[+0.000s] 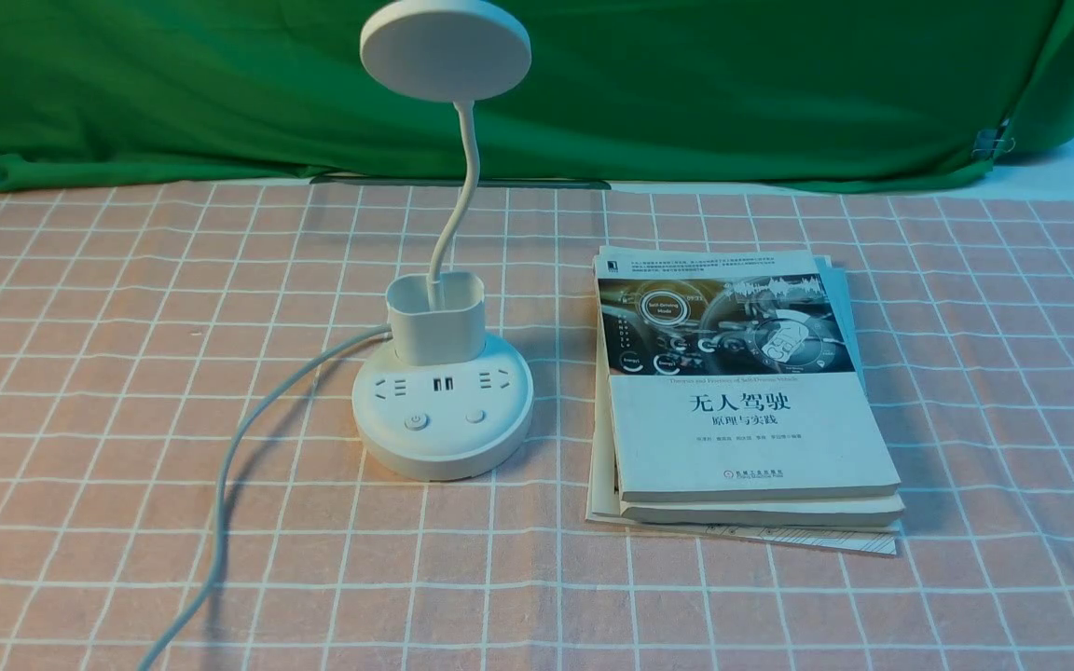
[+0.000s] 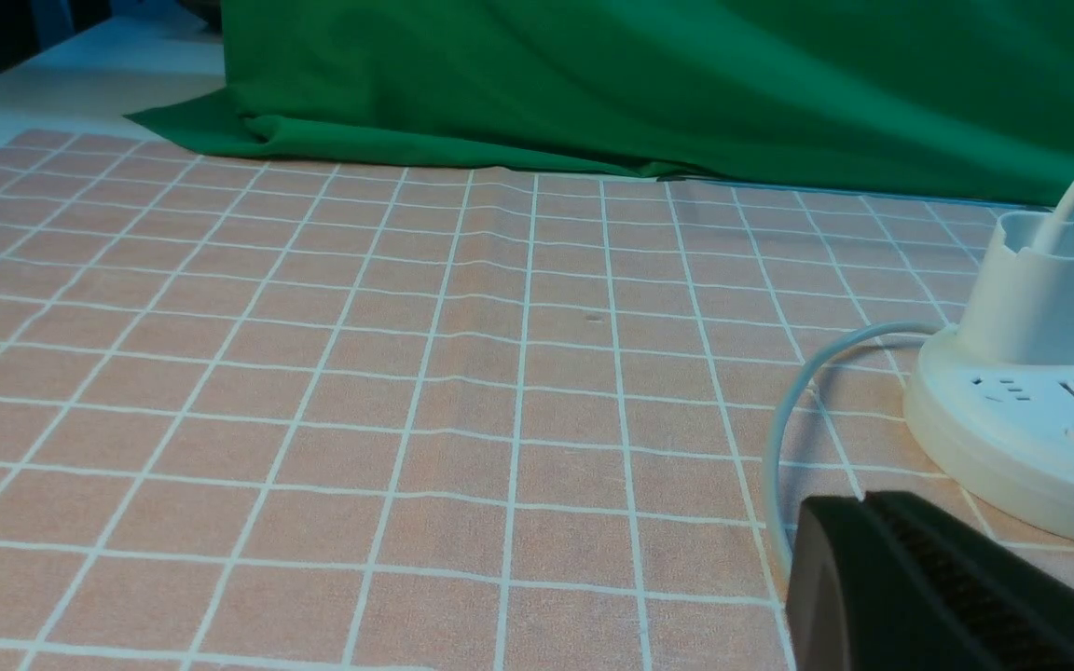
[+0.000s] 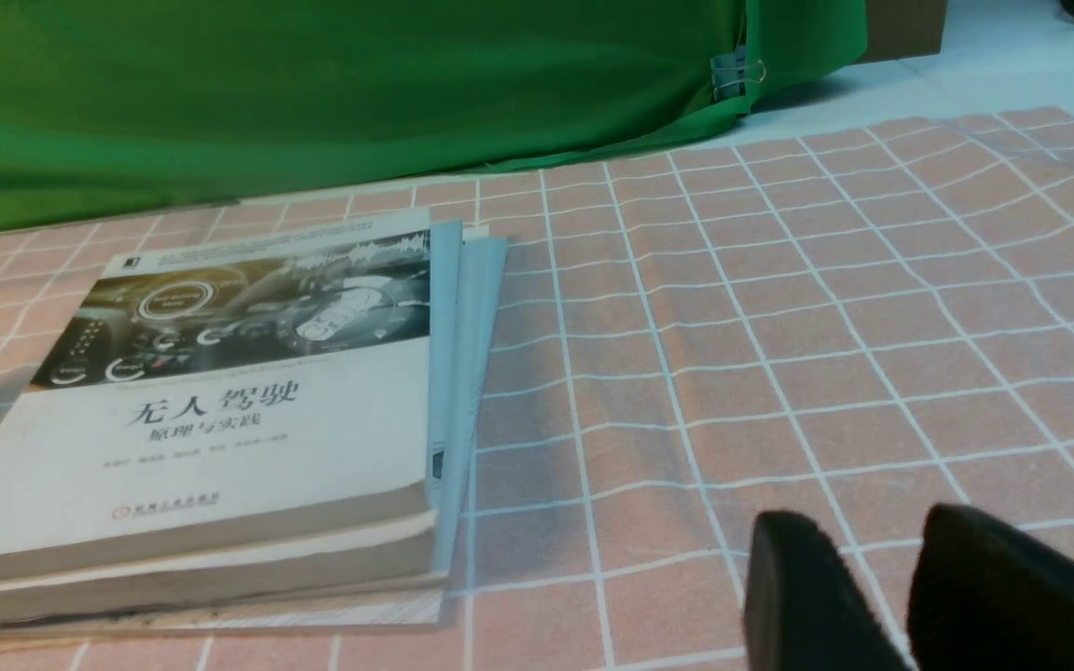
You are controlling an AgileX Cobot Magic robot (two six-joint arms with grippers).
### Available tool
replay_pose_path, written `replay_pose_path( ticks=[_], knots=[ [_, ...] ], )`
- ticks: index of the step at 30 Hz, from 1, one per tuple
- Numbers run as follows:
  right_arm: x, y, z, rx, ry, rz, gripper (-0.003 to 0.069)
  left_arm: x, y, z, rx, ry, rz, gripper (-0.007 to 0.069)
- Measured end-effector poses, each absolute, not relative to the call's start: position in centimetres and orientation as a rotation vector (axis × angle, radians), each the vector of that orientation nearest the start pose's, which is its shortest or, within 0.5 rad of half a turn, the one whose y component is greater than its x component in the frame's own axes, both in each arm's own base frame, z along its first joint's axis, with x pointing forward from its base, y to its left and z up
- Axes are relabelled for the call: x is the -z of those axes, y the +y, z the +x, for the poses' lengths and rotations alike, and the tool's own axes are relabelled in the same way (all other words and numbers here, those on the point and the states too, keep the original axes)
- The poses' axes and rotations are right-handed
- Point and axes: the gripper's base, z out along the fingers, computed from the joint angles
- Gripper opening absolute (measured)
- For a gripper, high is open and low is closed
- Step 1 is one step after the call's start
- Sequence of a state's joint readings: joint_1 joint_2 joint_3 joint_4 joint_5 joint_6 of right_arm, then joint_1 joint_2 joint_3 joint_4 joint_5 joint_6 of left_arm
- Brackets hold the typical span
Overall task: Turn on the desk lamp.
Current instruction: Use the left arm to press the button switch on the lamp holder
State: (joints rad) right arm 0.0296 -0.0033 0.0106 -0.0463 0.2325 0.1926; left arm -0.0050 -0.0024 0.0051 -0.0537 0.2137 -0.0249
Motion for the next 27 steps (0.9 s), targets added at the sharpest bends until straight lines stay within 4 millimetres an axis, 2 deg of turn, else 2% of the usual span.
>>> replay_pose_path(
  ticks=[24, 27],
  knots=[
    [-18.87, 0.07, 5.56, -0.122, 1.721, 0.110, 0.0241, -19.26, -0.09, 5.58, 0.052, 1.695, -0.039, 0.0022],
    [-18.87, 0.07, 5.56, -0.122, 1.721, 0.110, 0.0241, -19.53, -0.21, 5.61, 0.162, 1.662, -0.136, 0.0022]
  ],
)
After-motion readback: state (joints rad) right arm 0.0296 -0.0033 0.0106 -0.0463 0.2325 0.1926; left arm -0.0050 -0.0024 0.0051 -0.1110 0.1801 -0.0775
